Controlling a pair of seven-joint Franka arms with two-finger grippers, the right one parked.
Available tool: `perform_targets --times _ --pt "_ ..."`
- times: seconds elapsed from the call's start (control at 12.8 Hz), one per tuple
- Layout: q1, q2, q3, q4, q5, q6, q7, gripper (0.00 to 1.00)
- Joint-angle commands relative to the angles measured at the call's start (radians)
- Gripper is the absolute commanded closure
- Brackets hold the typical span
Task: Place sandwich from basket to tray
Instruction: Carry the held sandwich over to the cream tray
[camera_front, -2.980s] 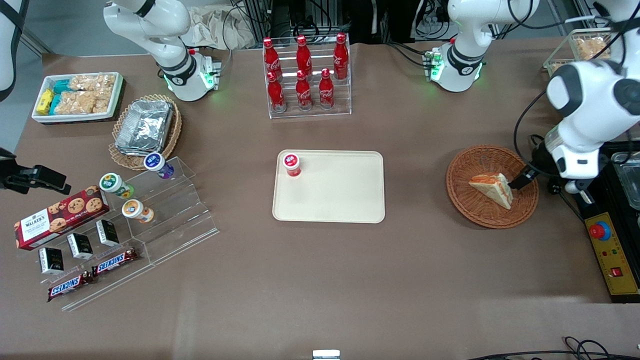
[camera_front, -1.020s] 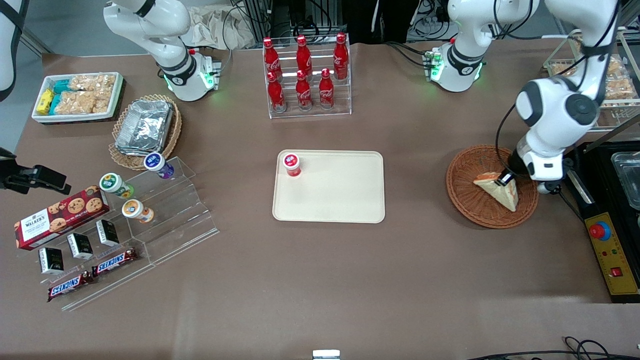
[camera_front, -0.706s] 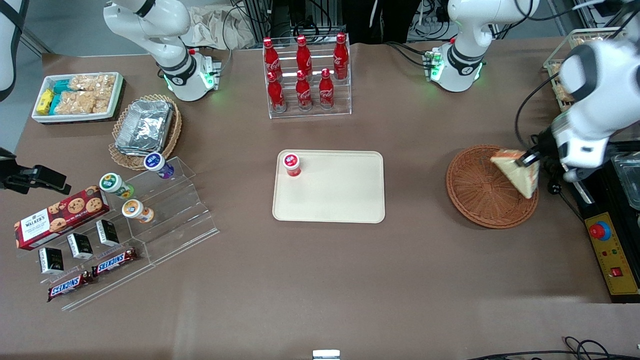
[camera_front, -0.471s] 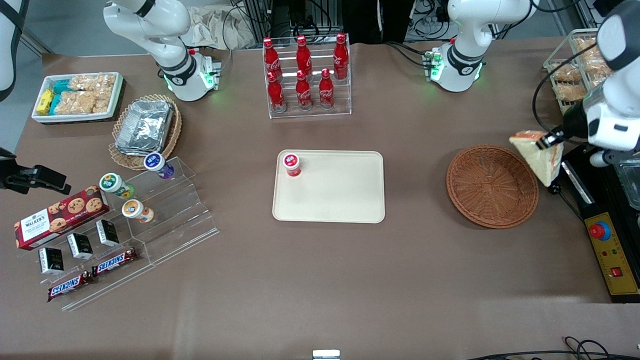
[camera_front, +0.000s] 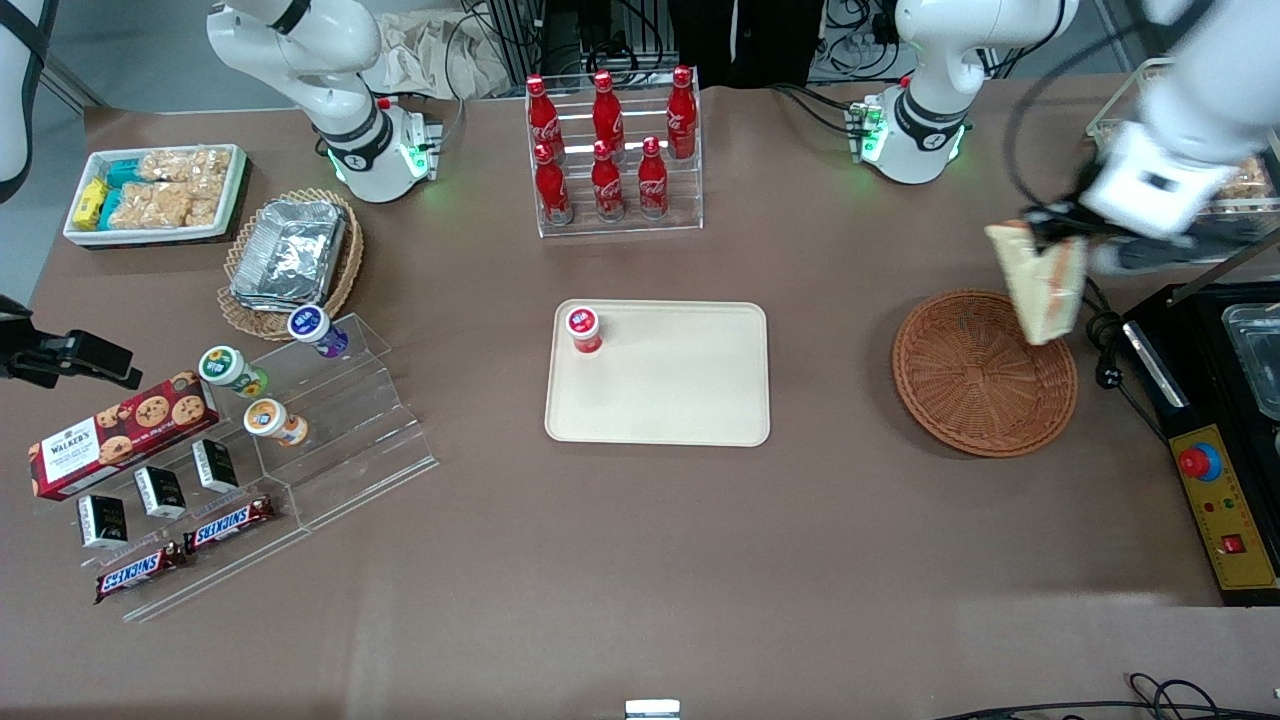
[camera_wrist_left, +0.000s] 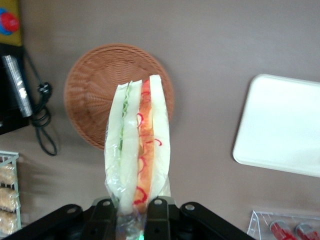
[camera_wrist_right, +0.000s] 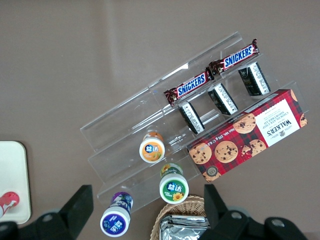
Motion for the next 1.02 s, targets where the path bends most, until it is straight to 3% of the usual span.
perform_targets --times 0.0,0.31,0.71,0.94 --pt "0.002 0.023 -0.103 0.006 -0.055 0.055 -0.071 1.0" --pt "0.001 0.128 -0.278 -0.058 -0.037 0.282 -0.231 1.0" --pt "-0.053 0.288 -0.343 -0.204 0.054 0.601 -0.283 1.0" --pt "-0.117 0.447 -0.344 -0.213 0.253 0.719 -0.468 1.0"
